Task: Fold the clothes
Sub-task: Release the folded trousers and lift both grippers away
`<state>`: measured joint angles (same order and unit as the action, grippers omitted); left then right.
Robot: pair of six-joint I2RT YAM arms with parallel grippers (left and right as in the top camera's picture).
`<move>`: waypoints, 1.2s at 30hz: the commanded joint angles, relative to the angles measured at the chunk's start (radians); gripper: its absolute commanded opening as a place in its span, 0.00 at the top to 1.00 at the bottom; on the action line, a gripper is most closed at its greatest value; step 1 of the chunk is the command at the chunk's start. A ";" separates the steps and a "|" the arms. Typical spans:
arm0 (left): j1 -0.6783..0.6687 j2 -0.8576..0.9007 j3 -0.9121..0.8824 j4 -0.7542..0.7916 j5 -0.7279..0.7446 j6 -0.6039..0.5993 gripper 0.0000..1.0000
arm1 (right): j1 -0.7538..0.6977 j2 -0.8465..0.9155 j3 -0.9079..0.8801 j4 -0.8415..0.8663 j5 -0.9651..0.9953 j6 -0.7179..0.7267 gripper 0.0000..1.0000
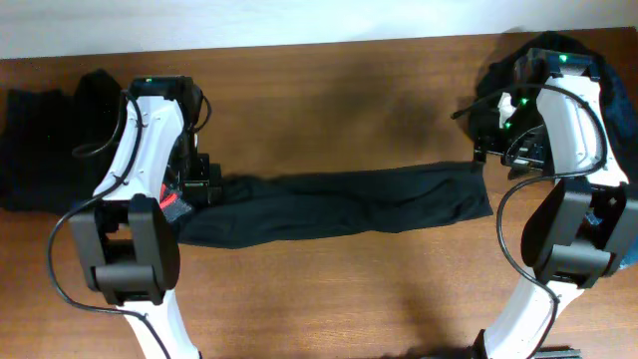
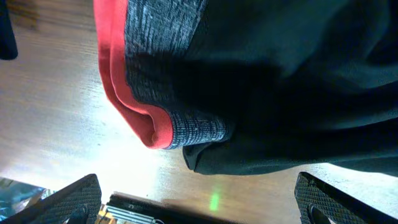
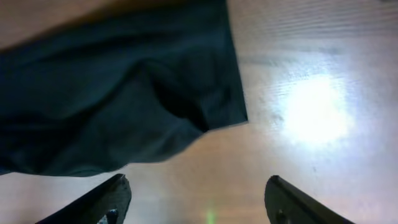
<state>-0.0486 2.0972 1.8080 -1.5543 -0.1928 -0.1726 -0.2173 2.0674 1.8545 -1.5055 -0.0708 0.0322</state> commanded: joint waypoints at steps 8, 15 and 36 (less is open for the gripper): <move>-0.023 -0.184 -0.005 0.239 -0.010 0.010 0.01 | -0.092 0.000 -0.004 0.069 -0.274 -0.083 0.23; -0.069 -0.188 -0.009 0.342 0.005 0.010 0.01 | -0.095 0.000 -0.021 0.075 -0.282 -0.160 0.22; -0.126 -0.188 -0.009 0.444 0.053 0.069 0.01 | -0.198 0.000 -0.373 0.322 -0.363 -0.204 0.23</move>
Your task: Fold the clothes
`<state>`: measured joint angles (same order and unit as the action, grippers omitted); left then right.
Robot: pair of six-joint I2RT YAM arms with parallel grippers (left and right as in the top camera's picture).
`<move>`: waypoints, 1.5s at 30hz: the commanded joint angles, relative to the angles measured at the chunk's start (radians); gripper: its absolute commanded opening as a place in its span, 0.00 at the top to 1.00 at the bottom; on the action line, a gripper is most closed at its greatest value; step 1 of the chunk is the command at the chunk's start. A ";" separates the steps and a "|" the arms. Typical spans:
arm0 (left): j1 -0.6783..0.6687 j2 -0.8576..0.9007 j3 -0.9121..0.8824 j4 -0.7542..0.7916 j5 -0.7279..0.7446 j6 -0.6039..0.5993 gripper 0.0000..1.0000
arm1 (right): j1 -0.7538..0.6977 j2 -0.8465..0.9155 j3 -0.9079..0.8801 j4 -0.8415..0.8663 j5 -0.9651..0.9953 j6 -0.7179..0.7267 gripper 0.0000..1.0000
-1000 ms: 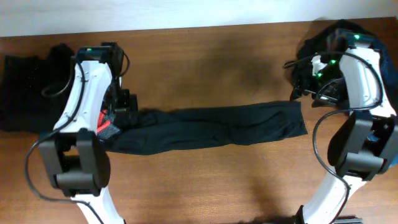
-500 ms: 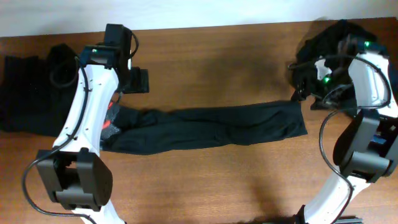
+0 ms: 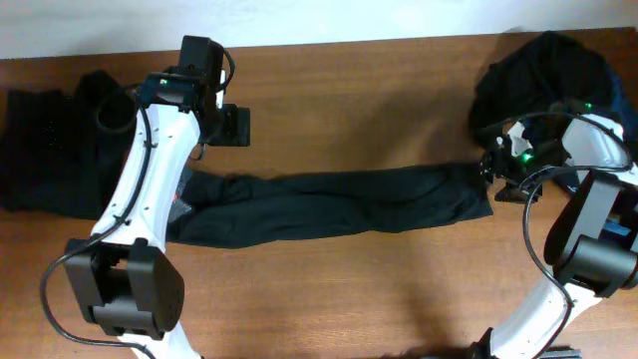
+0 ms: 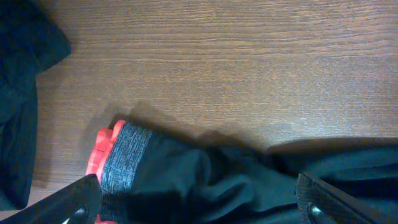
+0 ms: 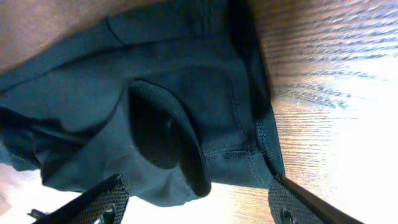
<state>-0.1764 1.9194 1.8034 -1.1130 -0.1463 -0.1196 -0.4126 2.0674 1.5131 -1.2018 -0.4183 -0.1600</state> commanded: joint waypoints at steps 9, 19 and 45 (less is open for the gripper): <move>0.002 -0.010 -0.004 0.003 0.007 0.016 0.01 | -0.002 0.000 -0.093 0.117 0.053 0.028 0.23; 0.002 -0.010 -0.004 0.003 0.007 0.017 0.01 | 0.002 0.000 -0.134 0.163 0.037 0.029 0.23; 0.002 -0.010 -0.004 0.005 0.007 0.016 0.01 | 0.126 -0.001 -0.119 0.151 -0.027 0.023 0.96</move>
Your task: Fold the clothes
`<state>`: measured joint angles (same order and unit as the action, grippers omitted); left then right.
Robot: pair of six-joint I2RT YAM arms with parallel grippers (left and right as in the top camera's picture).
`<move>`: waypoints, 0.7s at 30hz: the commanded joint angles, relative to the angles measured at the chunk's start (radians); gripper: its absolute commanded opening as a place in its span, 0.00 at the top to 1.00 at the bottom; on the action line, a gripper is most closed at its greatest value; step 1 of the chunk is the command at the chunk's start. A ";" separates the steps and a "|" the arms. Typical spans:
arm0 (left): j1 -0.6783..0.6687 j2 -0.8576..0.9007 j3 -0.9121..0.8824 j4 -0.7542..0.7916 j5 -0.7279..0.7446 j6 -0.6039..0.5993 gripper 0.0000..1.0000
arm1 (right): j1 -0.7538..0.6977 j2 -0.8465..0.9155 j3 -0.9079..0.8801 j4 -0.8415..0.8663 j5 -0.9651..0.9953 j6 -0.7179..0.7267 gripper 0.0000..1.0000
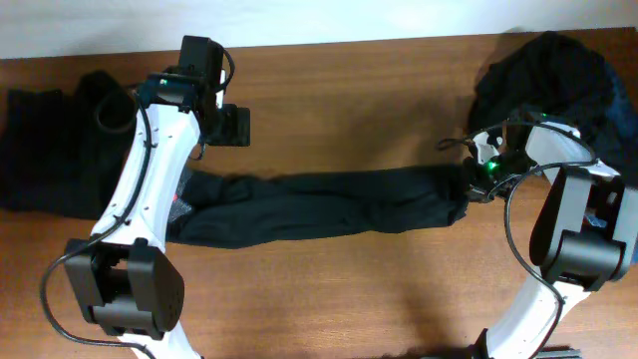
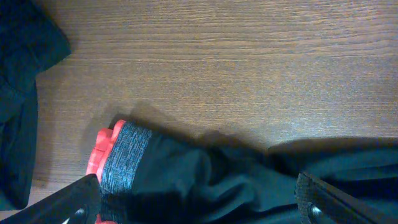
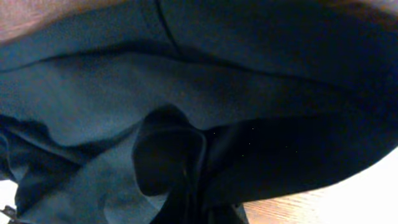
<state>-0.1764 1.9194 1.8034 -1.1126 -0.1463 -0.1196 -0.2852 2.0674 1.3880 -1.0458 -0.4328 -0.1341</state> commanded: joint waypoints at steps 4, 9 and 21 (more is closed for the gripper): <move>0.003 -0.010 -0.004 0.013 -0.009 0.016 0.01 | -0.020 -0.003 0.059 -0.039 -0.013 0.019 0.96; 0.004 -0.011 0.000 0.029 -0.042 0.017 0.01 | -0.055 -0.003 0.197 -0.140 -0.012 0.011 0.96; 0.084 -0.027 0.091 0.021 -0.041 0.016 0.01 | -0.071 -0.003 0.472 -0.310 0.034 -0.020 0.96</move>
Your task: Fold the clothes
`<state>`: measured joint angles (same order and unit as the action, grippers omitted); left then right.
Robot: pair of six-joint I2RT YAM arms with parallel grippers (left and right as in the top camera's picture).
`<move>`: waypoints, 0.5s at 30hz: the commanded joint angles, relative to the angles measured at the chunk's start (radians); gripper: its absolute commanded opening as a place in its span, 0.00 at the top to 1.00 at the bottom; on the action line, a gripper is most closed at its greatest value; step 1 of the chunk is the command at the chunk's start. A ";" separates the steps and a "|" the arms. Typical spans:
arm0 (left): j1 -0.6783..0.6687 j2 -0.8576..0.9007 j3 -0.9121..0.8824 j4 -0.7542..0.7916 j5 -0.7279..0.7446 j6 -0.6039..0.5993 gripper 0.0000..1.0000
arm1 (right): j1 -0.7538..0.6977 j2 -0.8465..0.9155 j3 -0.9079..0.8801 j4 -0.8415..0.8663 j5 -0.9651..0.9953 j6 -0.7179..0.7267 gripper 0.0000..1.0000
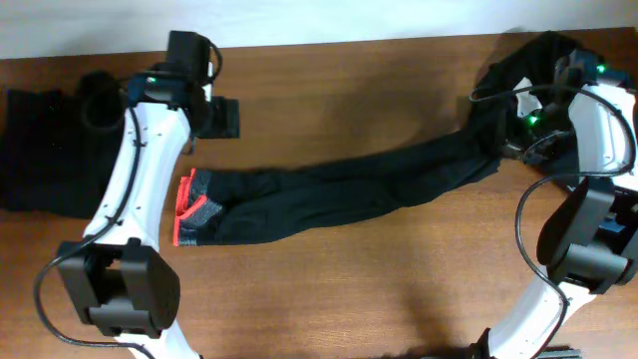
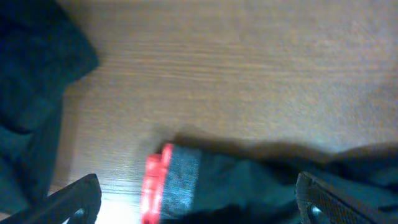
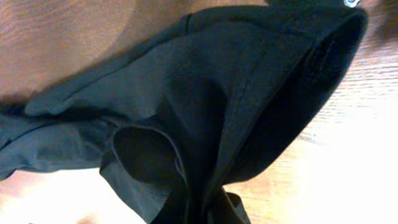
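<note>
A long black garment (image 1: 349, 189) lies slanted across the table, its red and grey waistband (image 1: 189, 207) at the left. Its right end is lifted and bunched in my right gripper (image 1: 513, 145), which is shut on it. In the right wrist view the dark folds (image 3: 205, 112) run down into the right gripper (image 3: 200, 214) and hide the fingers. My left gripper (image 1: 226, 118) hangs open over bare wood, beyond the waistband and apart from it. In the left wrist view the left gripper (image 2: 199, 208) has wide-apart fingertips (image 2: 78, 199), with the waistband (image 2: 163, 186) low between them.
A heap of dark clothes (image 1: 45, 140) lies at the table's left end, and its edge (image 2: 31, 93) shows in the left wrist view. Another dark pile (image 1: 558, 65) sits at the far right corner behind the right arm. Brown wood table (image 1: 349, 80).
My right gripper has moved up and to the far right with the garment's end. The garment now lies slanted, and its waistband shows fully. The left gripper has shifted slightly left, still open.
First my left gripper was low at the waistband and the right one open over the garment's right end. Then the left was raised beyond the garment, and the right was down at the hem. The right then shut on the hem and now holds it lifted.
</note>
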<state>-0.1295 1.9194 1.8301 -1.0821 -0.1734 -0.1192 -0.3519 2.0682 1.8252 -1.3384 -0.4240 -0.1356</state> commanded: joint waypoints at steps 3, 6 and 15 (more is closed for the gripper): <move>0.069 -0.044 0.106 -0.022 -0.007 0.016 0.01 | 0.006 -0.003 0.047 -0.044 0.018 -0.049 0.96; 0.104 -0.074 0.134 -0.024 -0.003 0.016 0.01 | 0.055 -0.003 0.059 -0.074 0.010 -0.076 0.96; 0.155 -0.117 0.137 -0.047 -0.003 0.016 0.01 | 0.299 -0.004 0.059 -0.068 0.012 -0.066 0.96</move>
<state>0.0147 1.8259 1.9453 -1.1175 -0.1730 -0.1192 -0.1459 2.0682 1.8626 -1.4097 -0.4088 -0.1932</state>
